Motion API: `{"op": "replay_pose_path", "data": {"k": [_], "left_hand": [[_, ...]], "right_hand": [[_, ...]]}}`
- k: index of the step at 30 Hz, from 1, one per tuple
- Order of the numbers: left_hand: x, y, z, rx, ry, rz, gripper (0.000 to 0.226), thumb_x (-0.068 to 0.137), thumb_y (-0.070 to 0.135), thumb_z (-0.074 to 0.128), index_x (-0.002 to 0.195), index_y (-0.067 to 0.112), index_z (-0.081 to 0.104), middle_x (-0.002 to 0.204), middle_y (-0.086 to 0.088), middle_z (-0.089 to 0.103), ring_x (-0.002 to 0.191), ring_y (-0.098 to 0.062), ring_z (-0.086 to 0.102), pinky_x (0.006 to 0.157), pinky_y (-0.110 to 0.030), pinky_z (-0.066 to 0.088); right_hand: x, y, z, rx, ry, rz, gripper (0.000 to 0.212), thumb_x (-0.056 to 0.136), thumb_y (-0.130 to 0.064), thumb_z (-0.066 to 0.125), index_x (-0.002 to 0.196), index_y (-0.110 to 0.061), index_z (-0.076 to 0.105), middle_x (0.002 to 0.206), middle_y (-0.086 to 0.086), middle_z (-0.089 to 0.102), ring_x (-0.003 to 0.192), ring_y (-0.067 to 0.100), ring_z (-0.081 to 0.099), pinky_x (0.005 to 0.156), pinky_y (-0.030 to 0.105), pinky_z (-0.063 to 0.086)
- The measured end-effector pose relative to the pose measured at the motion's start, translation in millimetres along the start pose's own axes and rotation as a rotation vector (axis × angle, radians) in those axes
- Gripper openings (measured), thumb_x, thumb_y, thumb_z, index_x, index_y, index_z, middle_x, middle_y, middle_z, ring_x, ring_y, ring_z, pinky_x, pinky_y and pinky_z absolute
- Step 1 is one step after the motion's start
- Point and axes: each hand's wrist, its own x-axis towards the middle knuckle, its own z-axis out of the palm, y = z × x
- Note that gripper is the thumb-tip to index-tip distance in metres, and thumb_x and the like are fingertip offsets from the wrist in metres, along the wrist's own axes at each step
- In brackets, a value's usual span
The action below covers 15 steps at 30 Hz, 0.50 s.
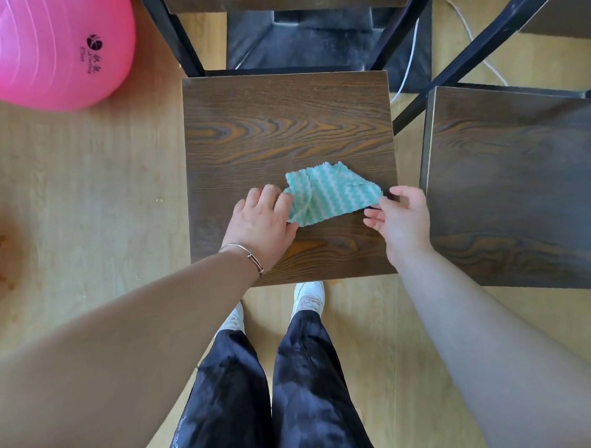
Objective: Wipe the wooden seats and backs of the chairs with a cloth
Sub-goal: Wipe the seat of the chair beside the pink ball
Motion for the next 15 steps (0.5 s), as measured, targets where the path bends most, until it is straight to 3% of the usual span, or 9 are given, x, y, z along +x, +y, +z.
{"op": "replay_pose_path", "data": {"k": [4,7,11,15], "left_hand": [[7.6,19.0,8.3,0.089,-0.086,0.088,0.034,0.093,0.027,0.052,0.125,0.02,0.047,0.122,-0.004,0.044,0.109,-0.028,0.043,0.089,-0.037,0.039],[11.6,15.8,13.8,0.226,-0.146,0.131,0.047,0.083,0.016,0.057,0.126,0.028,0.042,0.123,-0.002,0.04,0.108,-0.026,0.041,0.087,-0.034,0.038],[17.5,4.4,13.7,0.354,-0.222,0.209,0.061,0.075,0.023,0.07,0.127,0.033,0.04,0.125,-0.002,0.04,0.111,-0.026,0.041,0.089,-0.035,0.039],[22.8,-4.5,12.9,0.351,-0.241,0.195,0.059,0.07,0.045,0.078,0.12,0.03,0.049,0.119,-0.001,0.046,0.111,-0.026,0.046,0.088,-0.035,0.035]], "right_hand": [[7.0,1.3,-7.8,-0.151,-0.07,-0.113,0.022,0.097,-0.008,0.053,0.105,-0.026,0.062,0.102,0.004,0.068,0.074,0.017,0.072,0.065,0.034,0.062],[10.4,3.3,-13.2,-0.399,-0.172,-0.244,0.028,0.097,-0.007,0.049,0.1,-0.029,0.067,0.104,-0.001,0.067,0.078,0.012,0.069,0.067,0.028,0.061],[18.6,1.8,-22.8,-0.718,-0.319,-0.483,0.035,0.094,-0.011,0.057,0.119,-0.035,0.055,0.1,-0.007,0.064,0.087,0.01,0.061,0.081,0.03,0.053],[26.5,8.5,-21.7,-1.068,-0.426,-0.843,0.061,0.093,-0.002,0.053,0.143,-0.037,0.044,0.099,-0.002,0.054,0.085,0.015,0.05,0.065,0.03,0.045]]}}
